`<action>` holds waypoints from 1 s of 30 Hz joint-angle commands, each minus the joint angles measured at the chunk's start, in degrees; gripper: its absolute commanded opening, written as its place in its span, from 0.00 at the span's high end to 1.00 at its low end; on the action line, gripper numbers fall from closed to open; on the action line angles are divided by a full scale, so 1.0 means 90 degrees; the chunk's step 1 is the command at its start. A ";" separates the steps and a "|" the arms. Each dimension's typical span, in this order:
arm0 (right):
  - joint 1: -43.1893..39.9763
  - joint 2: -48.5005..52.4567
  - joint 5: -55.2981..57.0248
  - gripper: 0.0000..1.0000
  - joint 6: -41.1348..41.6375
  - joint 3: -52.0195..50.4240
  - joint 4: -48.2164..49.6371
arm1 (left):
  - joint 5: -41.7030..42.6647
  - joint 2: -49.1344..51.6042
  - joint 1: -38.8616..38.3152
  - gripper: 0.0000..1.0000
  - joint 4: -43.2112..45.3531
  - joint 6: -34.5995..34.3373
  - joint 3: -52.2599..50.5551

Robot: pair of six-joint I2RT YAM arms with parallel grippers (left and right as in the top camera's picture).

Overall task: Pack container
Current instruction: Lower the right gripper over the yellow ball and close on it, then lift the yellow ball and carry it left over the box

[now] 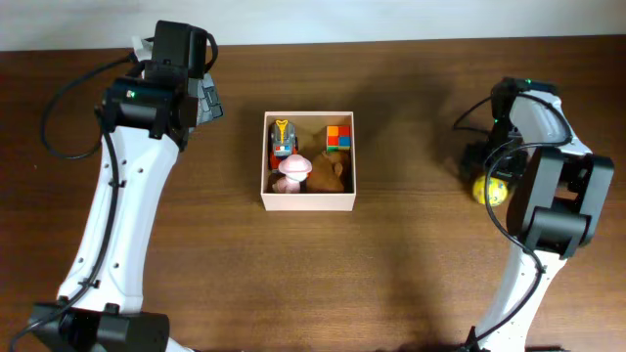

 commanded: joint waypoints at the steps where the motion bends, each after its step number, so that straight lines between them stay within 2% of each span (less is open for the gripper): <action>1: -0.0002 -0.0036 0.0010 0.36 0.0034 -0.0148 0.0029 | 0.0005 0.0034 0.0010 0.01 -0.0010 -0.0080 0.0012; 3: 0.0000 -0.0036 0.0007 0.46 0.0034 -0.0148 0.0012 | 0.0002 0.0034 0.0010 0.00 -0.0007 -0.0080 0.0012; 4: -0.0002 -0.0036 0.0010 0.47 0.0034 -0.0148 0.0012 | 0.0002 0.0034 0.0010 0.01 -0.0010 -0.0080 0.0012; 16: 0.0005 -0.0039 0.0007 0.52 0.0034 0.0238 -0.0114 | 0.0002 0.0034 0.0010 0.01 -0.0010 -0.0080 0.0012; 24: 0.0046 -0.0039 0.0007 0.54 0.0022 0.1389 -0.0619 | 0.0005 0.0034 0.0010 0.01 -0.0010 -0.0080 0.0012; 30: 0.0437 -0.0039 -0.0177 0.55 -0.0170 0.2528 -0.0954 | 0.0005 0.0034 0.0010 0.01 -0.0010 -0.0080 0.0012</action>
